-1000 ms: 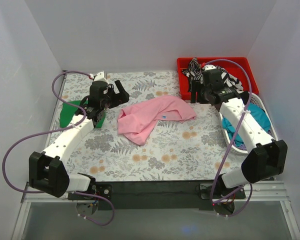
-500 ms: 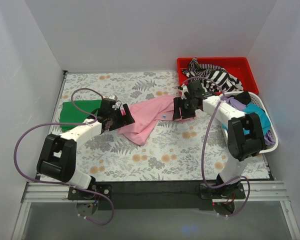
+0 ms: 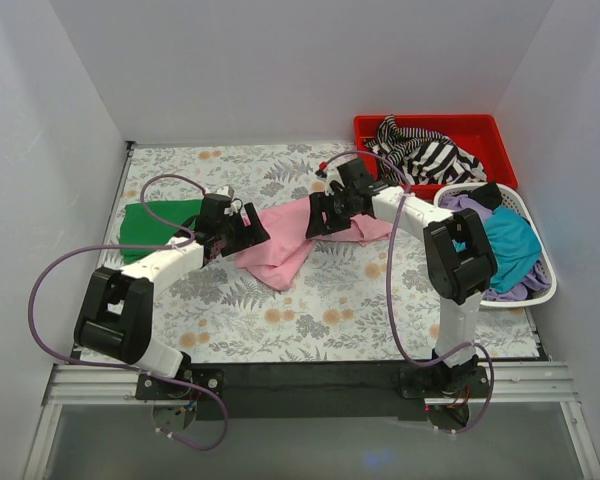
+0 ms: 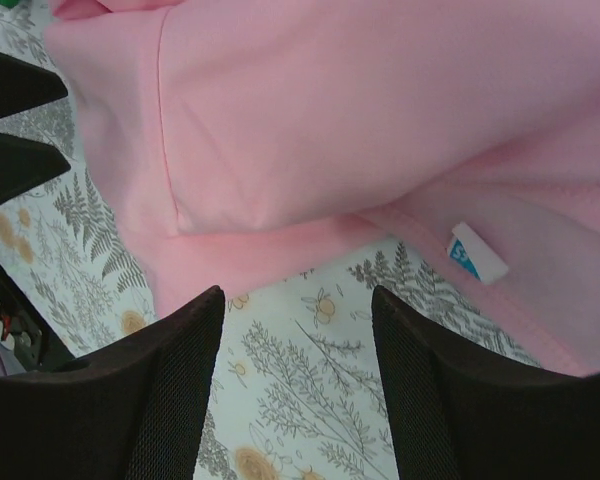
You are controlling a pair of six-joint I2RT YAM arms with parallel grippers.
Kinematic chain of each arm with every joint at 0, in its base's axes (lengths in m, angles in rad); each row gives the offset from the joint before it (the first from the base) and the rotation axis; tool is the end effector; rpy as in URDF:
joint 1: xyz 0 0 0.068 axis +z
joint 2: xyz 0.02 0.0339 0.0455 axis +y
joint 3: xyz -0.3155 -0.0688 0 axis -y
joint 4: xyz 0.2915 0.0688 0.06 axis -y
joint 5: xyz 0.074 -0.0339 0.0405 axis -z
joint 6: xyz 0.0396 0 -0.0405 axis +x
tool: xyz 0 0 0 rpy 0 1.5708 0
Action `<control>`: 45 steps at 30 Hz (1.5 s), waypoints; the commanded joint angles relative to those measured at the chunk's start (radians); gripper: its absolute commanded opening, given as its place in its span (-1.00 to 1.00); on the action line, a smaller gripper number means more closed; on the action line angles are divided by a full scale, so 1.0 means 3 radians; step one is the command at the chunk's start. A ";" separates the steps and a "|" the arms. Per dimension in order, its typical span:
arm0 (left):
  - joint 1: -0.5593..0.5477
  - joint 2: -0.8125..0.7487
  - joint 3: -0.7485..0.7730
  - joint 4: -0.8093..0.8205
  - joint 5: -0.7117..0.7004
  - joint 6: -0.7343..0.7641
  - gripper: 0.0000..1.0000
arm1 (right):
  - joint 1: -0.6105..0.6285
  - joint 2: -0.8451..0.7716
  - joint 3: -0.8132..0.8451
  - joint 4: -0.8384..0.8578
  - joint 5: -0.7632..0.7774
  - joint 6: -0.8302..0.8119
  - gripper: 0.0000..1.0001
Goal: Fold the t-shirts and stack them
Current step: Flatten the tshirt out
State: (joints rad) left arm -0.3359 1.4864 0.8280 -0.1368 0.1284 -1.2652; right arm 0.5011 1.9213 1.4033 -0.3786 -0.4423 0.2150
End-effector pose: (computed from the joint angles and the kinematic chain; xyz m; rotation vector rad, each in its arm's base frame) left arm 0.3193 -0.1169 0.2161 -1.0849 2.3141 -0.8634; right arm 0.4127 0.2454 0.2318 -0.5588 2.4792 0.8447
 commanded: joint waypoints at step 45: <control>0.0035 -0.0603 0.0313 -0.0321 -0.0837 0.0045 0.89 | 0.0288 -0.0871 0.1192 0.0006 0.0547 -0.0082 -0.97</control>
State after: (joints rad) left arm -0.3355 1.3788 0.8642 -0.2127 -0.0460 -1.2602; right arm 0.5774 1.8858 1.6043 -0.3527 -0.4118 0.2577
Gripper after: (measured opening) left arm 0.932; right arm 0.020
